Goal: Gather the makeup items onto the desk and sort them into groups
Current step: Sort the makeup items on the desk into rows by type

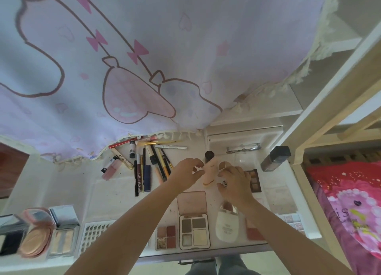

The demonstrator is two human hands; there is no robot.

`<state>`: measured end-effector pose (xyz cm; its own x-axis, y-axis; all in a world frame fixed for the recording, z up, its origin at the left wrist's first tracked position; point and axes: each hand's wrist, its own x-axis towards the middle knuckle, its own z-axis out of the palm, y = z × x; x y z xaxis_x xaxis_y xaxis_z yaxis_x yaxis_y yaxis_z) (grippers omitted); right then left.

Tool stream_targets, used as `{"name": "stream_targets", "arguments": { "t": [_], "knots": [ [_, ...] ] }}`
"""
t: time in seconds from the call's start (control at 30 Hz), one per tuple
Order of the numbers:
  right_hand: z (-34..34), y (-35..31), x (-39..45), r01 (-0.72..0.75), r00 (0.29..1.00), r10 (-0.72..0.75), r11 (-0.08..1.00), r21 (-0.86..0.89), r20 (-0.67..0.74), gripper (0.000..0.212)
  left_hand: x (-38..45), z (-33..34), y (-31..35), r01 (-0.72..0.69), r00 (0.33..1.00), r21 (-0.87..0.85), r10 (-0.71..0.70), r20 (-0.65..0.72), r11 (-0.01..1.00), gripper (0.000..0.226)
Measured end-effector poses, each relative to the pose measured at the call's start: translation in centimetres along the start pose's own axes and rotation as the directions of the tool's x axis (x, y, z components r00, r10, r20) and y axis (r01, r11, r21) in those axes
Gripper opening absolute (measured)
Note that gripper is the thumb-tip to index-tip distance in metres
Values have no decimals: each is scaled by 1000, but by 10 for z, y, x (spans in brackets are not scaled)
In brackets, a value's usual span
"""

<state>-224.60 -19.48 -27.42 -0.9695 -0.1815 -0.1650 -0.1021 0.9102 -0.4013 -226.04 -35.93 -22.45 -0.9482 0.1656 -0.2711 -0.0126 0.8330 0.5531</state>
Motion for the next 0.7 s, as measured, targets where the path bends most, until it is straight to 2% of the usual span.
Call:
{"name": "stream_targets", "arguments": {
  "t": [0.23,0.4,0.57,0.7],
  "knots": [
    [-2,0,-2,-3,1000,5,995,101,-14,32,-3,2,4,5,999,26,-4,-40,1000,25],
    [-3,1,-3,18,1000,-17,995,97,-16,35,-3,3,5,1,999,21,0,-50,1000,23],
    [-14,-9,-1,65,997,-78,938,341,26,26,-5,4,4,50,997,-96,-55,-51,994,16],
    [-21,-12,9,79,996,-90,942,327,19,27,-3,3,4,64,993,-157,-78,-85,985,12]
  ]
}}
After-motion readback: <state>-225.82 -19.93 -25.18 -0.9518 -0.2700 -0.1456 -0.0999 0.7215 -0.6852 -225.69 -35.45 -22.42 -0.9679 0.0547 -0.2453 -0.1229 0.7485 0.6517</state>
